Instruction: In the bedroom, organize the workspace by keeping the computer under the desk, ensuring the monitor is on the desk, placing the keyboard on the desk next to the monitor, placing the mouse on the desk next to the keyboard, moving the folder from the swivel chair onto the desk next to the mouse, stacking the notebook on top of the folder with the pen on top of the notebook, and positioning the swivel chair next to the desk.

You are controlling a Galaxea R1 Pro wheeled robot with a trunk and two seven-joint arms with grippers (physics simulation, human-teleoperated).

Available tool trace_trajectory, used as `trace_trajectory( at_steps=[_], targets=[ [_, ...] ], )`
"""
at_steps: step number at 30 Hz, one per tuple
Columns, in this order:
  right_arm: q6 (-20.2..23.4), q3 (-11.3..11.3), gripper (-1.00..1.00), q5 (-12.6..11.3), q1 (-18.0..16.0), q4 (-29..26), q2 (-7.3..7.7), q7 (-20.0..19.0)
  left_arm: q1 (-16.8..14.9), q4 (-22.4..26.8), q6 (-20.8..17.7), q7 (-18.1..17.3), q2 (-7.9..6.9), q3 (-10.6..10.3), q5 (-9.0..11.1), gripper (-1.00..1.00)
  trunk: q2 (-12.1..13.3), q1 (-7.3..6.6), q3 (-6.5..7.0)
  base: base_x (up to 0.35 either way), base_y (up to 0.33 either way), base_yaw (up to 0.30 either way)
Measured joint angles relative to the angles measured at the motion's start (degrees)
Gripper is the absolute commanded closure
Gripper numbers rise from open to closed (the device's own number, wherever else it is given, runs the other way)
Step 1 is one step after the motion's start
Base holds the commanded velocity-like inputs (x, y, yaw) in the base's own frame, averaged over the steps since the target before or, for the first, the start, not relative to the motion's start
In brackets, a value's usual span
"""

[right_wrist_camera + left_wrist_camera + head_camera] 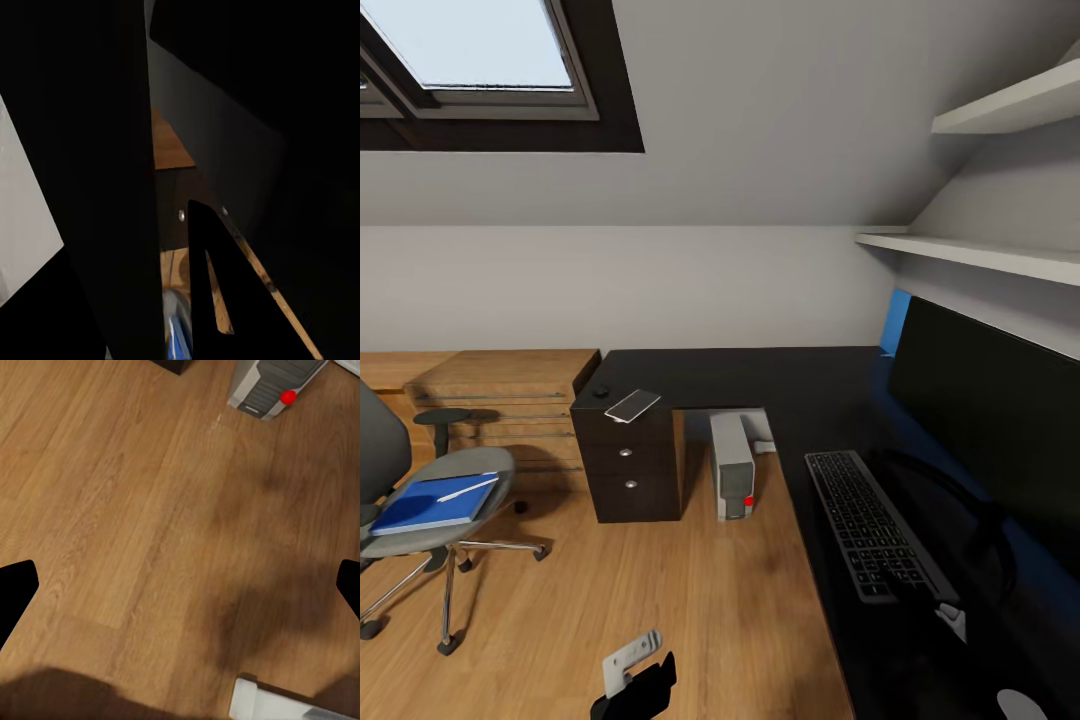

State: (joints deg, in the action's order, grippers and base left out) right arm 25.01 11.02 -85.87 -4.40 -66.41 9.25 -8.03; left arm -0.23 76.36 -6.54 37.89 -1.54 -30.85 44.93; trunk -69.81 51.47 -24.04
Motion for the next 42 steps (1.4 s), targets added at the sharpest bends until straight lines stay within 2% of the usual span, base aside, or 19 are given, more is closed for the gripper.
trace_trajectory(
  at_steps=[4,10,18,28,42],
  targets=[
    [0.23,-0.08,1.0,-3.85,-0.08,0.71,-0.27,0.41,-0.01,-0.06,-0.2,0.0,0.36,0.2,-0.2,-1.0,0.0,0.0,0.0,0.0,0.0,0.0],
    [0.32,0.03,1.0,-1.97,-0.14,0.15,-0.91,-0.08,-0.01,-0.09,-0.26,0.0,-0.05,0.18,-0.24,-1.0,0.01,0.0,-0.01,0.0,0.0,0.0],
    [0.55,0.1,1.0,0.43,-0.16,0.12,-0.99,-0.19,-0.01,-0.07,-0.26,0.0,-0.09,0.17,-0.24,-1.0,0.0,0.0,0.0,0.0,-0.011,0.0],
    [0.61,0.08,1.0,-0.25,-0.17,0.49,-1.14,-0.41,-0.01,-0.09,-0.26,0.0,-0.09,0.17,-0.23,-1.0,0.0,0.0,0.0,0.0,-0.003,0.0],
    [0.43,-0.03,1.0,0.25,-0.15,0.95,-1.16,-1.28,-0.01,-0.1,-0.18,-0.01,-0.09,0.16,-0.19,-1.0,0.0,0.0,0.0,0.0,-0.058,0.0]
  ],
)
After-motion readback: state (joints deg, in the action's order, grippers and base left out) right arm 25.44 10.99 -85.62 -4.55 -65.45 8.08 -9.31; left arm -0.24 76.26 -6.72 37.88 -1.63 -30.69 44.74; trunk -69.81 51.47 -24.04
